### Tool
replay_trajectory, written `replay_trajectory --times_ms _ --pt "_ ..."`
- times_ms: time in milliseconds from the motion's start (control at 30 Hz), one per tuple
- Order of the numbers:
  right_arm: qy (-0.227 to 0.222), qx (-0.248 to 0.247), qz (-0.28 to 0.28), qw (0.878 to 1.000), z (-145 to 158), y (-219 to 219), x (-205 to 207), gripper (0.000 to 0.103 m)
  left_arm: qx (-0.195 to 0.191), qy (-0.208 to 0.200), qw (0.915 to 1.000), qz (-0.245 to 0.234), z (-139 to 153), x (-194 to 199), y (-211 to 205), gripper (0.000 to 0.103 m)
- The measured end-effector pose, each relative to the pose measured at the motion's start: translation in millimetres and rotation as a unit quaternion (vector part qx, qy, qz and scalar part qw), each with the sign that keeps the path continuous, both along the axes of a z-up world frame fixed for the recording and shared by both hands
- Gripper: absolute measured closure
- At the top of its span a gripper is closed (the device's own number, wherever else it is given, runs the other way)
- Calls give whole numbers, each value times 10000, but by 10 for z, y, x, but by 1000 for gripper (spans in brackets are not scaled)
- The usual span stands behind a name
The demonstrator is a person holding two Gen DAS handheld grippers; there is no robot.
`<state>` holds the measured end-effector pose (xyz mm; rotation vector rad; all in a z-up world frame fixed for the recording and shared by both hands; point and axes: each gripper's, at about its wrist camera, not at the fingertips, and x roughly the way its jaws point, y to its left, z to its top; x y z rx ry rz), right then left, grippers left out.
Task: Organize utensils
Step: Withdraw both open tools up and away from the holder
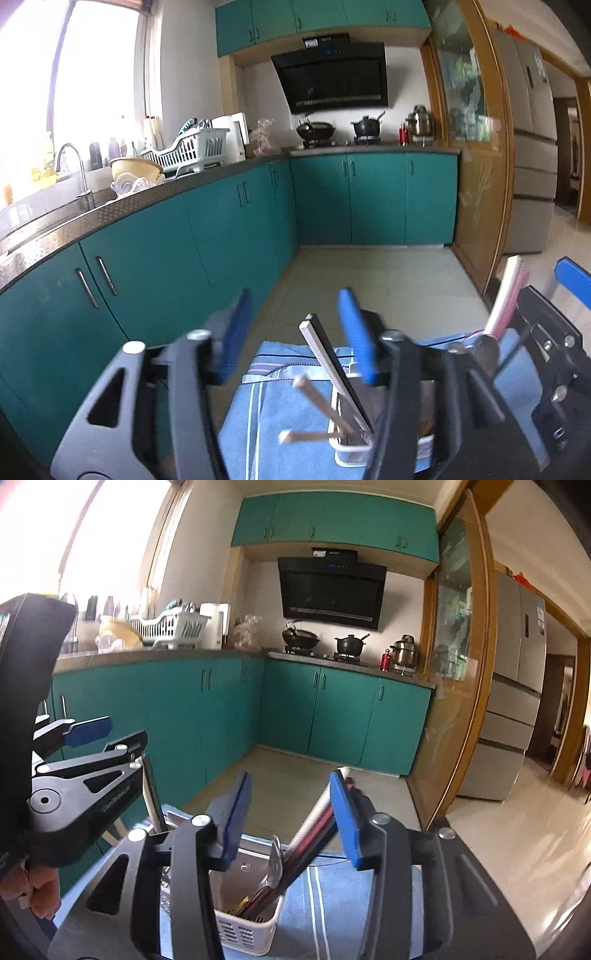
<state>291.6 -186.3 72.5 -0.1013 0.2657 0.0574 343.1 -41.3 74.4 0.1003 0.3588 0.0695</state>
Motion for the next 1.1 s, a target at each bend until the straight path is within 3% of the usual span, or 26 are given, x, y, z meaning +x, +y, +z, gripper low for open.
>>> replay_trajectory --times_ms 67,267,500,633,800,900,967,1000,1033,1100 --pt "-109 122 -24 9999 43 -76 -138 33 -121 -72 9998 -109 27 -151 49 36" --pt "-64 599 -72 9982 -27 -357 -724 7 -253 -234 9989 -305 -57 -789 168 18" --pt "150 869 -433 9952 -244 -595 -1247 3 -394 -153 9986 -308 -203 -1377 347 12" --pt "468 1219 -437 9905 -362 -739 -1347 3 -711 33 9973 -206 -259 -1461 505 12" --pt "708 1093 -355 9908 -520 -674 -1307 4 -628 164 9977 -213 -340 -1496 522 12" --pt "645 978 -158 9930 -552 -657 -1211 16 -503 278 9981 -201 -443 -1498 482 12" --pt "749 929 -176 9927 -571 -678 -1066 53 -499 372 9978 -215 -518 -1477 472 12" --pt "844 939 -170 9918 -573 -714 -930 60 -510 437 9975 -238 -567 -1463 467 12" --pt "902 1034 -145 9904 -567 -778 -781 65 -506 487 9972 -257 -603 -1443 454 12" --pt "975 1279 -181 9868 -555 -929 -500 65 -466 586 9968 -279 -680 -1403 430 12"
